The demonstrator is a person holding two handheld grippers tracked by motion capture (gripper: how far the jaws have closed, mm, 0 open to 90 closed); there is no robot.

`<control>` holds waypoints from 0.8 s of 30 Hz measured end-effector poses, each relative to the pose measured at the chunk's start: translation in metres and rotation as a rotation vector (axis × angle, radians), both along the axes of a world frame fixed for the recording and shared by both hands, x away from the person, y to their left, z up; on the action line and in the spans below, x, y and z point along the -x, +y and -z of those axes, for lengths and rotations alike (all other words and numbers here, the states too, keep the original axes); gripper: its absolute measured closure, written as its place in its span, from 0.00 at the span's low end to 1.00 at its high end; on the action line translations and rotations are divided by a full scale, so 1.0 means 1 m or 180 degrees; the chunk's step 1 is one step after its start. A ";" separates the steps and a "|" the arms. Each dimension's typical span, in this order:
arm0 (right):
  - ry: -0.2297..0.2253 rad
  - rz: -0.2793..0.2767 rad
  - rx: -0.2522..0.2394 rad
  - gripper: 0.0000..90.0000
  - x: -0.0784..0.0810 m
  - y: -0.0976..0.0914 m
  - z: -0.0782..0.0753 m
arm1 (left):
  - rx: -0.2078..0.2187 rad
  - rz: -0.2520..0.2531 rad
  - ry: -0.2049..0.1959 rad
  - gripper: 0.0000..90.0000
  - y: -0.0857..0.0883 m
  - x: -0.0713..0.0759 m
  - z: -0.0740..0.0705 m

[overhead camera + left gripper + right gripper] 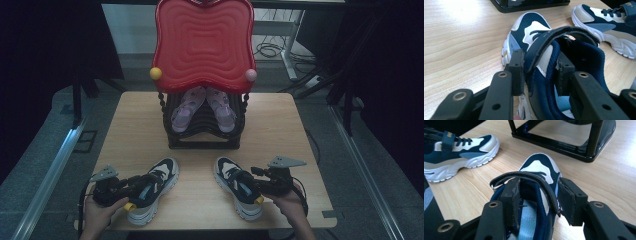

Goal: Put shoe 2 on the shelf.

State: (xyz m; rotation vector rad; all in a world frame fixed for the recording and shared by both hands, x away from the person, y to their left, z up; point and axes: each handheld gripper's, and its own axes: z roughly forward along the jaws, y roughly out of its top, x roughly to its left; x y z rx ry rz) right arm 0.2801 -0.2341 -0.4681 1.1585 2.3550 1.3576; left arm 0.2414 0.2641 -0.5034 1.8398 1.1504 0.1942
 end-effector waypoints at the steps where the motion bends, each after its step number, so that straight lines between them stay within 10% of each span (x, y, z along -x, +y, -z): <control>1: 0.0022 -0.0001 0.0007 0.59 -0.001 0.001 0.000 | 0.0003 0.0001 0.0001 0.72 0.000 0.000 0.000; 11: 0.0266 0.0048 0.0249 0.65 -0.006 0.007 0.006 | 0.0020 -0.0013 0.0001 0.72 0.000 0.000 0.000; 24: 0.0331 0.0140 0.0096 0.75 -0.008 0.003 0.013 | 0.0035 -0.0025 0.0004 0.72 -0.001 0.000 0.001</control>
